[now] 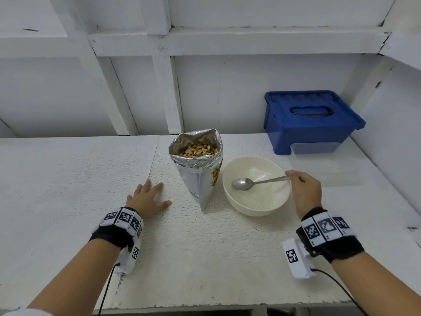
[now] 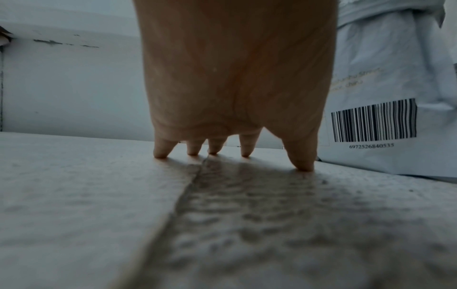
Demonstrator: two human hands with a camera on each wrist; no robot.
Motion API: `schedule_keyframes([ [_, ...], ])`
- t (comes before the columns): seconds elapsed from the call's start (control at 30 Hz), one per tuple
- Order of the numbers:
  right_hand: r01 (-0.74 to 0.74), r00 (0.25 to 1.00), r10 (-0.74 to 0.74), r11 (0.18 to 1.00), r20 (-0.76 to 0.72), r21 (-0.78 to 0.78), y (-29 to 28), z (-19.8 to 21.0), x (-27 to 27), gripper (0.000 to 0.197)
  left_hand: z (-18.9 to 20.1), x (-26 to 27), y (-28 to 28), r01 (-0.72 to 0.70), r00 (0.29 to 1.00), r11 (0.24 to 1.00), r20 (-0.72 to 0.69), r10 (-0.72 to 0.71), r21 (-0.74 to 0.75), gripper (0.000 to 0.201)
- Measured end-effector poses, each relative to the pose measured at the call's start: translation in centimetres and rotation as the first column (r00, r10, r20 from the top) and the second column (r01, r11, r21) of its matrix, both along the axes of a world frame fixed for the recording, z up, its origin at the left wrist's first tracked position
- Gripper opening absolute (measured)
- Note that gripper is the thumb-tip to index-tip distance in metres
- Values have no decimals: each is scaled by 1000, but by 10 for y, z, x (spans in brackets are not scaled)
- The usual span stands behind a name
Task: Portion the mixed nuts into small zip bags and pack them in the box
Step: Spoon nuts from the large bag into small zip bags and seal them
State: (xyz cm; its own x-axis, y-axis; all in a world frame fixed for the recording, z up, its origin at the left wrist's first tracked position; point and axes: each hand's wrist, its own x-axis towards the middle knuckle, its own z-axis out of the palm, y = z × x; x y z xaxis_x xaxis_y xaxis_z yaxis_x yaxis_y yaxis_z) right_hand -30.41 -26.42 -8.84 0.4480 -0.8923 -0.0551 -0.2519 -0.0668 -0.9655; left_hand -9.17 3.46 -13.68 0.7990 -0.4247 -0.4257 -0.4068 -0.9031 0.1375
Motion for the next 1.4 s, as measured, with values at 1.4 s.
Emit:
schedule_keyframes([
  [1.4,383,897,-442,747,-25,543,-85,-13,-7,63,-3,1,1,-15,1000,999,8,16,-52,76],
])
